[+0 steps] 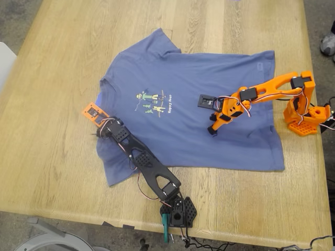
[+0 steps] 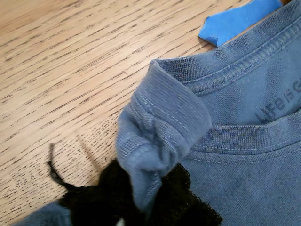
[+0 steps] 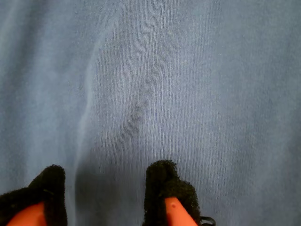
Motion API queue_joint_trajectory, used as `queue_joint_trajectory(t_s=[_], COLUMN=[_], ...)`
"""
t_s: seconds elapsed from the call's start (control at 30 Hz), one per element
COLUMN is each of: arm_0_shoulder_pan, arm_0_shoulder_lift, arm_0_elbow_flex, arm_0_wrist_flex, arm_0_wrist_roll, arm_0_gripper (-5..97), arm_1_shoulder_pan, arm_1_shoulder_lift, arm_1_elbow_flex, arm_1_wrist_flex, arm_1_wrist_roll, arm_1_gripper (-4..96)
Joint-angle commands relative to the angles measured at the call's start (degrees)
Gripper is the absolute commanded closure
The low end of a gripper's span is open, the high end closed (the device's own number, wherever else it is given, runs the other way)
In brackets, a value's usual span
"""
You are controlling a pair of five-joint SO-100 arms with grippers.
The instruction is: Fold a T-shirt
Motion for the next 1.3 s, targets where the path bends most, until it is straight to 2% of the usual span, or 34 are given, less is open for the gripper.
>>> queue_joint_trajectory(t_s=[0.0,0.63,0.83,1.13,1.17,1.23,1.27], arm_0_shoulder_pan=[3.34,8.35,8.96,12.92,13.45,14.15,14.41], arm_0_shoulder_lift=[1.67,7.91,11.34,21.27,22.32,24.17,24.96], arm_0_elbow_flex=[-2.46,-2.46,-2.46,-2.55,-2.55,-2.55,-2.55], arm_0_wrist_flex=[0.97,4.83,6.68,13.54,14.33,15.73,16.44], arm_0_wrist_roll=[-0.09,-0.97,-1.05,-1.14,-1.23,-1.23,-1.23], arm_0_gripper=[92,92,92,92,92,92,92], arm_1_shoulder_pan=[-0.62,-1.32,-2.29,-0.97,-0.79,-0.53,-0.53], arm_1_shoulder_lift=[-0.44,-19.95,-22.94,-29.88,-31.29,-33.57,-34.37], arm_1_elbow_flex=[-4.31,-22.32,-23.03,-31.11,-33.22,-36.91,-38.14], arm_1_wrist_flex=[-0.79,-3.78,-3.96,-0.62,0.53,2.37,2.99], arm_1_wrist_roll=[0.26,0.53,1.58,1.14,0.97,0.79,0.79], arm_1_gripper=[64.8,65.5,69.5,77.0,79.2,90.1,91.1])
